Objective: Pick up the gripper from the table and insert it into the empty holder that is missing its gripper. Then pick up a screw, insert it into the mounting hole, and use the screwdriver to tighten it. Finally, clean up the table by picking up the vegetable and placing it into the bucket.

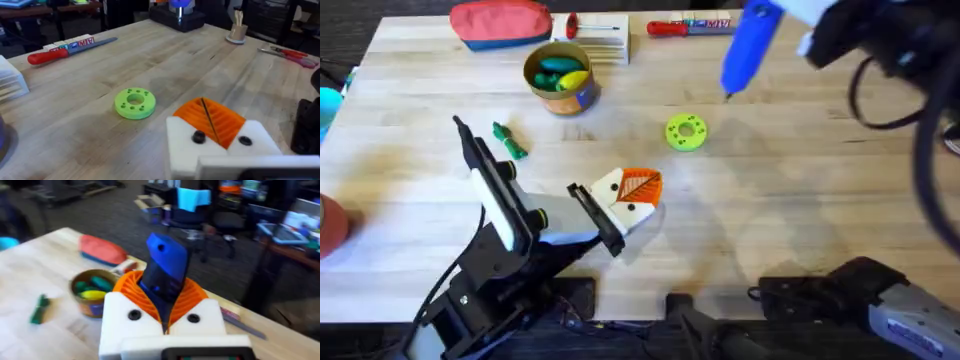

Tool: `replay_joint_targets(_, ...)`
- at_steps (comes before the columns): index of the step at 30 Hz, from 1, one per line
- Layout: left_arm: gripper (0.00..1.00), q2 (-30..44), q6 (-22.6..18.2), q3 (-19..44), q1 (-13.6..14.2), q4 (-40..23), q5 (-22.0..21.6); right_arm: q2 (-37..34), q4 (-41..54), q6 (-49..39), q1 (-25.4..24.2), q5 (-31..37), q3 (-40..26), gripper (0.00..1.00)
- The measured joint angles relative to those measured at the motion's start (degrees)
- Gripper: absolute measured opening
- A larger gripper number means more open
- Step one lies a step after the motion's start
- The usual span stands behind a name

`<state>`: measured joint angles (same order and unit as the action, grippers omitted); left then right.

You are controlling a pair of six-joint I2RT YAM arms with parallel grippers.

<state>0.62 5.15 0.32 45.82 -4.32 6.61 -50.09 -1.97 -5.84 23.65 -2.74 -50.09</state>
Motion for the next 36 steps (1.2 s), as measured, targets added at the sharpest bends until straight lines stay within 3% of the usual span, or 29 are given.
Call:
replay_joint_targets(7, 0.007, 0.00, 0.00, 0.00, 0.00, 0.00, 0.00, 0.00, -12.01, 0.96, 13.53, -0.17, 4.03, 0.008)
replay_joint_targets(15, 0.007, 0.00, 0.00, 0.00, 0.00, 0.00, 0.00, -1.99, -15.77, 1.46, 24.77, -0.15, 4.03, 0.008)
replay_joint_targets(36, 0.007, 0.00, 0.00, 0.00, 0.00, 0.00, 0.00, -5.79, -20.69, 1.37, 32.92, -0.13, 5.01, 0.008)
